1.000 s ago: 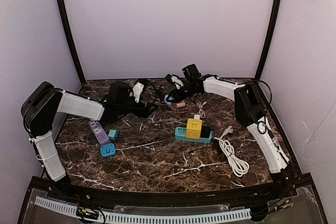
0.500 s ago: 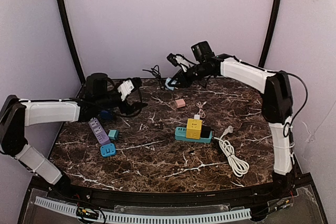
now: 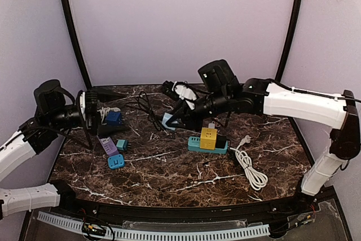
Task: Insert the plug
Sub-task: Pick up the plug from the center of the board.
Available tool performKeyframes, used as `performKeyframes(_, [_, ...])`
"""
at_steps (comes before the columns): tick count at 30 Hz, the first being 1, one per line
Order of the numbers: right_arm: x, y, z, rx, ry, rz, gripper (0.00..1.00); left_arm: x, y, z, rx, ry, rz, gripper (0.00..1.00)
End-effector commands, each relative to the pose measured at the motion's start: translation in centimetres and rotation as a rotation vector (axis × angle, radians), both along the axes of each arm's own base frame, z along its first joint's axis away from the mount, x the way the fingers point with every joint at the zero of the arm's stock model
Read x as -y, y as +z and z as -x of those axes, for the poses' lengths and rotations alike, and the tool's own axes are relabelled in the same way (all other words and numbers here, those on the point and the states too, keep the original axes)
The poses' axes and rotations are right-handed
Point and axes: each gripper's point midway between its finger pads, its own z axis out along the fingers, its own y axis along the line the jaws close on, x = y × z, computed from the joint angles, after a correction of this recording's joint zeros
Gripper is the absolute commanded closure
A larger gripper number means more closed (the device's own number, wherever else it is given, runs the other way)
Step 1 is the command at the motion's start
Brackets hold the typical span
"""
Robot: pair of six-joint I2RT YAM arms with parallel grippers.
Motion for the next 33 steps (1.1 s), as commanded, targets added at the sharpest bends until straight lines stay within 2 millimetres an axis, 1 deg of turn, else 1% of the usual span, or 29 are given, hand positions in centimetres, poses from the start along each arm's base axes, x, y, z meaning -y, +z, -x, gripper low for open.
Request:
performKeyframes(1, [-0.7, -1.2, 2.0, -0.030, -0.102, 0.015, 1.00, -0.3, -3.9, 4.3, 0.219, -0.104, -0.163, 0.19])
performKeyframes(2, [-1.1, -1.9, 2.9, -0.040, -0.095, 0.036, 1.00, -0.6, -4.9, 4.0, 0.339, -0.095, -0.226, 0.19])
performKeyframes(3, [-1.4, -2.7, 3.7, -0.049, -0.088, 0.060, 1.00, -0.6, -5.0, 4.2, 0.406, -0.096, -0.246, 0.18])
performKeyframes(4, [-1.9, -3.4, 4.6, -0.057, -0.078, 0.080, 1.00, -0.7, -5.7, 3.9, 0.491, -0.089, -0.293, 0.17])
performKeyframes(5, [-2.5, -4.3, 5.3, -0.066, -0.067, 0.102, 1.00, -0.6, -5.9, 4.0, 0.524, -0.096, -0.309, 0.16])
performKeyframes(6, [-3.0, -4.7, 6.1, -0.073, -0.052, 0.113, 1.00, -0.6, -6.5, 4.1, 0.577, -0.117, -0.341, 0.16])
performKeyframes(7, [-3.6, -5.2, 6.8, -0.079, -0.034, 0.123, 1.00, -0.4, -6.9, 4.5, 0.596, -0.140, -0.352, 0.15])
performKeyframes(8, [-4.1, -5.5, 7.4, -0.084, -0.020, 0.127, 1.00, -0.4, -7.7, 4.8, 0.616, -0.171, -0.377, 0.14])
performKeyframes(10, [-5.0, -6.0, 8.4, -0.090, 0.002, 0.136, 1.00, -0.2, -9.0, 5.8, 0.613, -0.227, -0.405, 0.14])
performKeyframes(14, [-6.1, -6.5, 9.3, -0.108, 0.021, 0.137, 1.00, -0.4, -10.9, 7.6, 0.554, -0.319, -0.432, 0.13])
performKeyframes(15, [-6.2, -6.5, 9.5, -0.111, 0.028, 0.130, 1.00, -0.5, -11.3, 8.0, 0.542, -0.339, -0.438, 0.13])
performKeyframes(16, [-6.4, -6.3, 9.6, -0.112, 0.035, 0.119, 1.00, -0.7, -12.1, 8.7, 0.512, -0.372, -0.453, 0.14])
performKeyframes(19, [-6.7, -5.6, 9.7, -0.108, 0.048, 0.084, 1.00, -0.9, -13.6, 9.6, 0.462, -0.418, -0.467, 0.14])
performKeyframes(21, [-6.8, -4.9, 9.9, -0.105, 0.063, 0.053, 1.00, -0.8, -14.1, 9.8, 0.447, -0.430, -0.458, 0.15])
performKeyframes(22, [-6.9, -4.4, 10.1, -0.105, 0.073, 0.033, 1.00, -0.5, -13.8, 9.7, 0.457, -0.427, -0.438, 0.15])
performKeyframes(23, [-7.0, -4.0, 10.3, -0.106, 0.085, 0.011, 1.00, -0.5, -14.2, 9.7, 0.458, -0.429, -0.433, 0.16])
performKeyframes(25, [-7.1, -3.2, 10.8, -0.111, 0.113, -0.022, 1.00, 0.4, -13.0, 8.8, 0.537, -0.395, -0.376, 0.17])
performKeyframes(29, [-7.2, -2.9, 11.1, -0.111, 0.137, -0.034, 1.00, 1.6, -11.4, 7.3, 0.625, -0.339, -0.309, 0.18])
performKeyframes(31, [-7.3, -2.8, 11.1, -0.108, 0.143, -0.034, 1.00, 2.0, -11.3, 7.0, 0.637, -0.337, -0.302, 0.20])
performKeyframes(33, [-7.3, -2.8, 11.2, -0.110, 0.152, -0.036, 1.00, 2.2, -11.9, 7.0, 0.643, -0.351, -0.312, 0.22])
